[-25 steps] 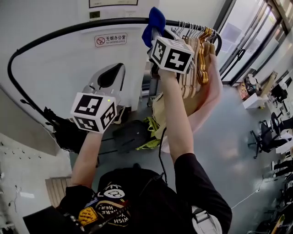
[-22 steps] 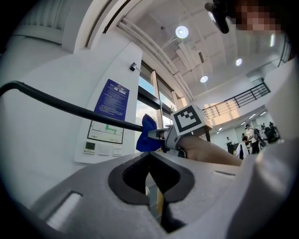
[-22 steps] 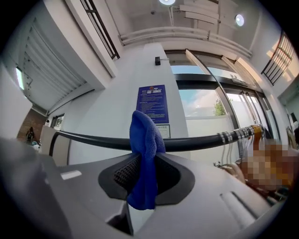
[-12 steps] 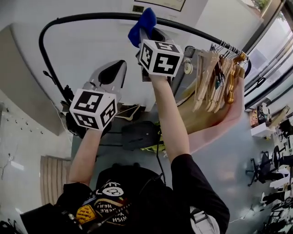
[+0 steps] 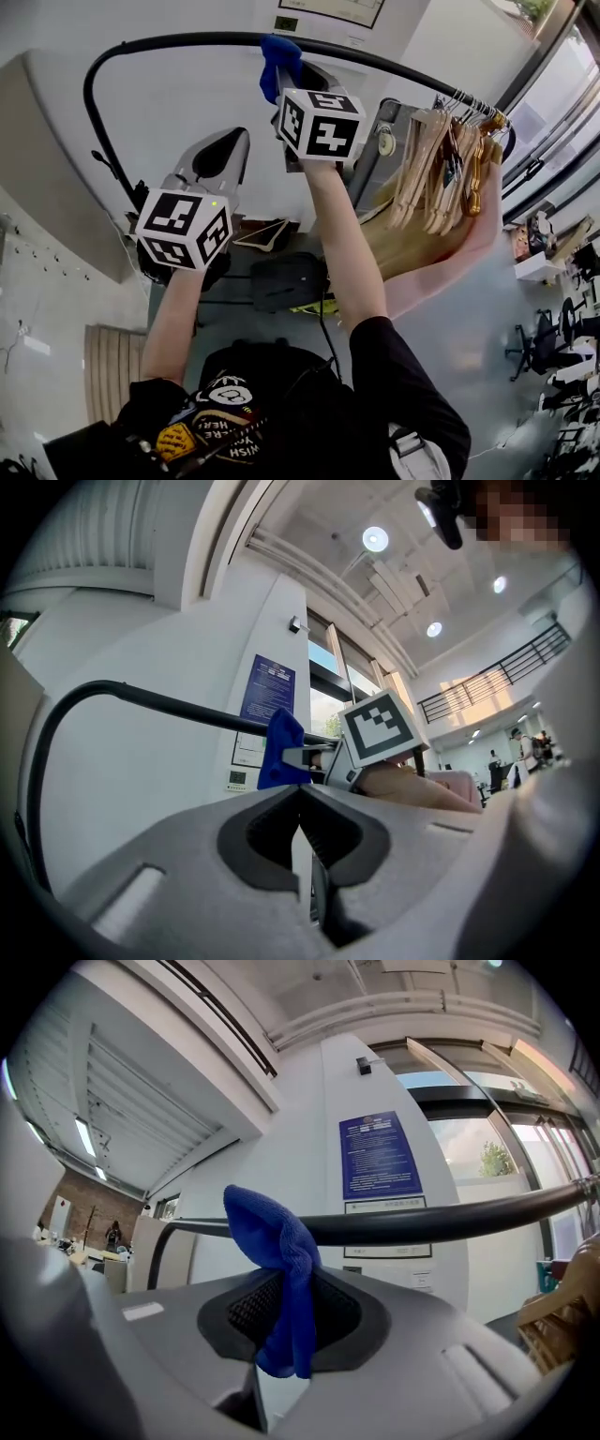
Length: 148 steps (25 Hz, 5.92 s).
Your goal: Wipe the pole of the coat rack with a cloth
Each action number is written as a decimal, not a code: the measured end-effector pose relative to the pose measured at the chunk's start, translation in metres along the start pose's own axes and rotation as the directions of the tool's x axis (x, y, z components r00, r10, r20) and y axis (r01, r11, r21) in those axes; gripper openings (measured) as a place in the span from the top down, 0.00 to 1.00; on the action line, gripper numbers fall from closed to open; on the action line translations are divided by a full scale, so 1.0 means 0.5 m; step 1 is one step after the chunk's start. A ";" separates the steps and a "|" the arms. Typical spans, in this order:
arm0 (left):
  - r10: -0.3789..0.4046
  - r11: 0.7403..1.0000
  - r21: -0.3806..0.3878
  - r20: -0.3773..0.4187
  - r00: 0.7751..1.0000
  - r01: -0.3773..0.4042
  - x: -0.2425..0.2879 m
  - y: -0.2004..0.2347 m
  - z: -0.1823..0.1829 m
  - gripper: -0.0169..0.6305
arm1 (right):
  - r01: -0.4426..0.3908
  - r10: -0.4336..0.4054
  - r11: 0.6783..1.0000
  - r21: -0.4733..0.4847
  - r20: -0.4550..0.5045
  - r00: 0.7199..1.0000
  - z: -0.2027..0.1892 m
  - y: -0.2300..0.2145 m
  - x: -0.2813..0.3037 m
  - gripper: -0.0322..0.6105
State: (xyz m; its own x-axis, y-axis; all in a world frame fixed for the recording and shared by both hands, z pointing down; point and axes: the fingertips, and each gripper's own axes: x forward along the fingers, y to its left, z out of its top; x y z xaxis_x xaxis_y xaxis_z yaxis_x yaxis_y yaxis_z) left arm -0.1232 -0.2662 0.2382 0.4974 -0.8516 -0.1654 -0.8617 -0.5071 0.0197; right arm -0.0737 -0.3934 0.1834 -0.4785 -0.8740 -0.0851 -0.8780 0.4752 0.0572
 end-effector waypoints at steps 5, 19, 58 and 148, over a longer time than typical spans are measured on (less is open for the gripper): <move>-0.079 0.997 -0.014 0.001 0.997 0.079 0.052 -0.069 -0.009 0.97 | 0.115 -0.116 0.993 0.014 0.012 0.993 0.003 -0.144 -0.076 0.83; -0.203 0.979 -0.022 -0.028 0.979 0.203 0.134 -0.200 -0.043 0.97 | 0.389 -0.390 0.917 0.084 -0.010 0.921 -0.004 -0.489 -0.248 0.83; 0.001 1.000 -0.012 0.001 1.000 -0.001 -0.004 0.030 -0.008 0.97 | 0.049 -0.050 0.999 -0.013 -0.026 0.998 -0.007 -0.060 -0.007 0.83; -0.249 0.968 -0.032 -0.021 0.968 0.248 0.166 -0.212 -0.062 0.97 | 0.401 -0.401 0.916 -0.031 -0.029 0.915 -0.003 -0.489 -0.252 0.84</move>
State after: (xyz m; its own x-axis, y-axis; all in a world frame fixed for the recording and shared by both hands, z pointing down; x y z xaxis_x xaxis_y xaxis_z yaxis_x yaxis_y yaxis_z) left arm 0.0125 -0.2872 0.2528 0.6979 -0.7014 -0.1446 -0.7078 -0.7063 0.0100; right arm 0.2015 -0.3996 0.1815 -0.0853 -0.9938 -0.0716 -0.9954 0.0820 0.0489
